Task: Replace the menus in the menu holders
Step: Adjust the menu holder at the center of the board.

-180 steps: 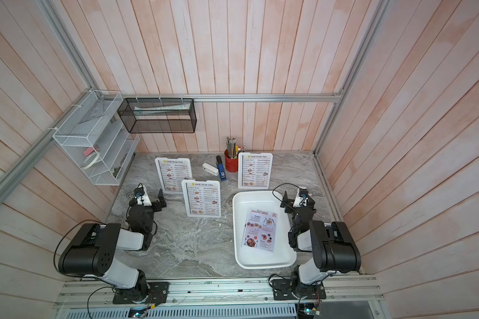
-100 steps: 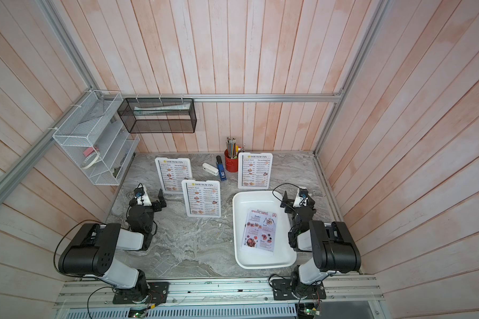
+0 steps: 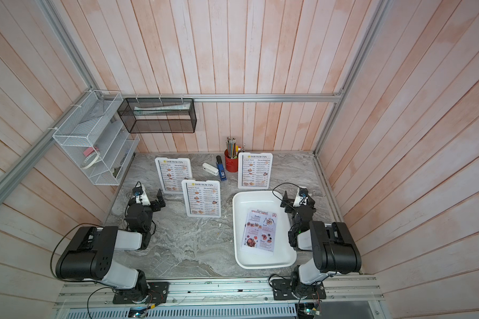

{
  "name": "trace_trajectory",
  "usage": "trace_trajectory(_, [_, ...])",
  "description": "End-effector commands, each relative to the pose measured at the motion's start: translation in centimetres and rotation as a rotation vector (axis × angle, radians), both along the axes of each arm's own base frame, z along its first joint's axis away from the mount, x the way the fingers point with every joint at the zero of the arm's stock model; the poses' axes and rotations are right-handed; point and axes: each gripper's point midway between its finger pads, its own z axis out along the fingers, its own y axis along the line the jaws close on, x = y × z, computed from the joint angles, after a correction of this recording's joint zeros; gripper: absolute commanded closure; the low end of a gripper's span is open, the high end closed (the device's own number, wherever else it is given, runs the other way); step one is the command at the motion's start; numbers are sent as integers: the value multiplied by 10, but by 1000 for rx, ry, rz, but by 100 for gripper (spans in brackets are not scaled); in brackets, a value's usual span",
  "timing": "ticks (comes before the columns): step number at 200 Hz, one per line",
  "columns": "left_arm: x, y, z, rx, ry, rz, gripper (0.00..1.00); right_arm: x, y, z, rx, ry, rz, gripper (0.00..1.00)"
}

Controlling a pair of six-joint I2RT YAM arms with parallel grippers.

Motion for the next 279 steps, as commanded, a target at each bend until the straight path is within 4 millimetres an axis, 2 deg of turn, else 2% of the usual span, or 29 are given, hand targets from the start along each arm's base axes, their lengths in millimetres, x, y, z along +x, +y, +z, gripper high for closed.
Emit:
trace_trajectory(1, [6, 9, 15, -25, 26, 51, 0, 13, -5, 22, 8, 22, -29, 2])
trace_trajectory(28, [7, 22, 31, -86, 60, 141, 0, 18, 12, 49, 54, 50, 64, 2])
trace_trajectory(48, [5, 26, 34, -189, 172, 197, 0, 15, 44, 69, 103, 58, 189, 2])
trace_trajectory(68, [-7, 15, 29, -319, 282, 227, 0, 2, 96, 83, 122, 64, 344, 2])
trace_trajectory(81, [-16, -2, 26, -345, 344, 206, 0, -10, 135, 92, 150, 58, 472, 2])
trace_trajectory(114, [-53, -33, -8, -420, 612, 198, 0, -47, 236, 97, 214, 87, 831, 3])
trace_trajectory(137, [-75, -60, -20, -446, 714, 124, 0, -60, 281, 94, 236, 98, 966, 3])
trace_trajectory(169, [-97, -88, -23, -473, 750, 45, 0, -51, 317, 83, 256, 129, 1037, 4])
trace_trajectory(198, [-102, -112, -27, -492, 770, -34, 0, -40, 339, 75, 265, 140, 1070, 4])
trace_trajectory(224, [-97, -132, -25, -510, 770, -96, 0, -35, 356, 72, 294, 143, 1115, 5])
trace_trajectory(239, [-92, -134, -25, -508, 770, -97, 0, -37, 366, 74, 299, 147, 1143, 6])
trace_trajectory(279, [-68, -138, -18, -455, 744, -104, 0, -61, 378, 83, 334, 155, 1212, 9])
